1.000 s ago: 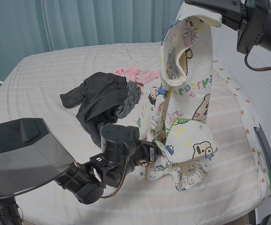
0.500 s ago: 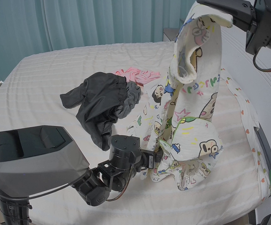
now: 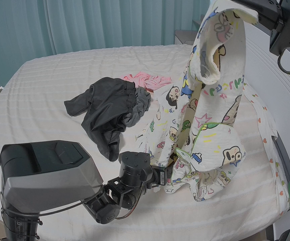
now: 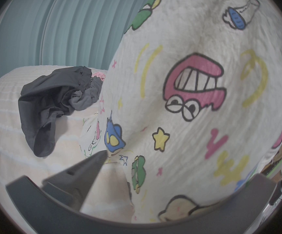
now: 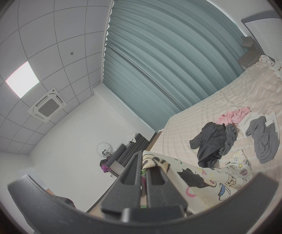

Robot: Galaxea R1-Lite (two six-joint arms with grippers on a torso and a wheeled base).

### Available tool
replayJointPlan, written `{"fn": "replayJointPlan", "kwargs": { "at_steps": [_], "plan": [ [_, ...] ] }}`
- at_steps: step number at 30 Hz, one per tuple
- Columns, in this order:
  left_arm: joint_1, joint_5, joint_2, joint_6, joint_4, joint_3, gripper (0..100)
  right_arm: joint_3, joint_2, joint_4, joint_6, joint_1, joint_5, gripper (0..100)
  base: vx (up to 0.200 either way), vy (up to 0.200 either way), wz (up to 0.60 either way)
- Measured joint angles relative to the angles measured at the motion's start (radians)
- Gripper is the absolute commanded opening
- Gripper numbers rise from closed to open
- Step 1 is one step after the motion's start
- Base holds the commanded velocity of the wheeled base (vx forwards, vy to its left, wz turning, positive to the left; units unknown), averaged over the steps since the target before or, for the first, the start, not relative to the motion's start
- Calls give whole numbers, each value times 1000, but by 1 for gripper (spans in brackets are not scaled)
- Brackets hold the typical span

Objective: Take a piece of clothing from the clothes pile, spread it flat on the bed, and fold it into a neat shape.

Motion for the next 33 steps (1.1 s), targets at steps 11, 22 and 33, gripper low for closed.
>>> {"fn": "replayJointPlan", "kwargs": {
  "at_steps": [11, 22, 33],
  "plan": [
    [-6, -16, 32, -8, -97, 50, 0, -1, -3, 0, 1, 0, -1, 0, 0, 0, 0],
    [21, -14, -47, -4, -214, 227, 0, 31, -30, 2, 2, -63, 0, 0, 0, 0, 0],
    [213, -11, -345, 9, -124, 261, 0, 161, -100, -8, 0, -265, 24, 0, 0, 0, 0]
  ]
}}
